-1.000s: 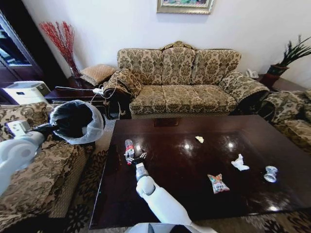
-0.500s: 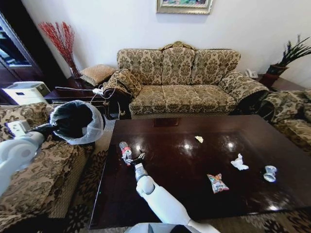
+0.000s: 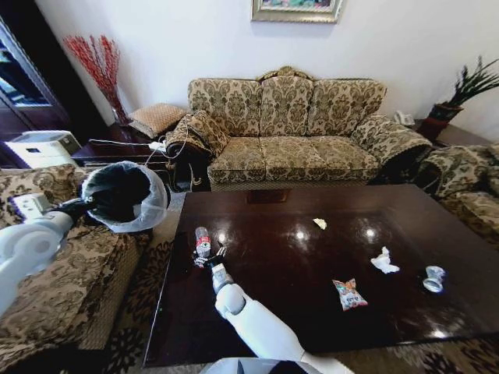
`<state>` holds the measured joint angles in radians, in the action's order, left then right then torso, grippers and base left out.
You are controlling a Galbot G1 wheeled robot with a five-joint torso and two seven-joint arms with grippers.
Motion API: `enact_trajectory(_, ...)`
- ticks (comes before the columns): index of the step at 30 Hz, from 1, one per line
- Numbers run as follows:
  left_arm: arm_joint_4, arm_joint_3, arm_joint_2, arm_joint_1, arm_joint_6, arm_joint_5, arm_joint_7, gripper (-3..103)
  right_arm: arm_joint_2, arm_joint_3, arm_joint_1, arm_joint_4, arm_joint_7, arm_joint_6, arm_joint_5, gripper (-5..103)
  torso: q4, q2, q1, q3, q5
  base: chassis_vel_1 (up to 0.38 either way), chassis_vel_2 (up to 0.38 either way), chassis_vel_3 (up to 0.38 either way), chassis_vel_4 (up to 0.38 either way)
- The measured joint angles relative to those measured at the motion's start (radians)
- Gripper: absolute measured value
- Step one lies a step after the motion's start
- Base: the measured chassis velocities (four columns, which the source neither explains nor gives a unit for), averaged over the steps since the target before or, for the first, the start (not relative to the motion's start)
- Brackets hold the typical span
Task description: Move to the front of the table and place the trash on the table into the trash bin.
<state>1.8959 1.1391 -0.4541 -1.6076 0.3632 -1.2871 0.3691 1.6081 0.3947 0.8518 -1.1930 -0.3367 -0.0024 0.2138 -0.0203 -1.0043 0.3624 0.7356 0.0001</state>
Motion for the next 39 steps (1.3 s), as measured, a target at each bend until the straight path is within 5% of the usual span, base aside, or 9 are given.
enact_trajectory(16, 0.025, -0.028, -0.014, 0.006, -0.002, 0.002, 0.015, 0, 0.0, -0.002, -0.065, 0.076, 0.165, -0.01, 0.07, 103, 0.0, 0.0, 0.0, 0.0, 0.0002, 0.0, 0.0, 0.0, 0.0)
enact_trajectory(22, 0.036, -0.028, -0.012, 0.005, -0.002, 0.001, 0.022, 0, 0.0, -0.013, -0.103, 0.115, 0.197, -0.042, 0.075, 89, 0.0, 0.0, 0.0, 0.0, -0.0002, 0.0, 0.0, 0.0, 0.0)
enact_trajectory(27, 0.041, -0.029, -0.01, 0.007, -0.001, -0.001, 0.025, 0, 0.0, -0.03, -0.11, 0.104, 0.199, -0.071, 0.075, 62, 0.0001, 0.0, 0.0, 0.0, -0.0002, 0.0, 0.0, 0.0, 0.0)
enact_trajectory(31, 0.041, -0.029, -0.01, 0.007, 0.0, -0.001, 0.026, 0, 0.0, -0.035, -0.112, 0.103, 0.2, -0.071, 0.076, 57, 0.0, 0.0, 0.0, 0.0, -0.0001, 0.0, 0.0, 0.0, 0.0)
enact_trajectory(35, 0.039, -0.027, -0.011, 0.006, 0.0, -0.002, 0.026, 0, 0.0, -0.054, -0.106, 0.091, 0.201, -0.073, 0.078, 35, 0.0, 0.0, 0.0, 0.0, -0.0002, 0.0, 0.0, 0.0, 0.0)
enact_trajectory(39, 0.037, -0.027, -0.012, 0.006, 0.0, -0.002, 0.026, 0, 0.0, -0.063, -0.086, 0.064, 0.192, -0.078, 0.078, 24, 0.0001, 0.0, 0.0, 0.0, -0.0002, 0.0, 0.0, 0.0, 0.0)
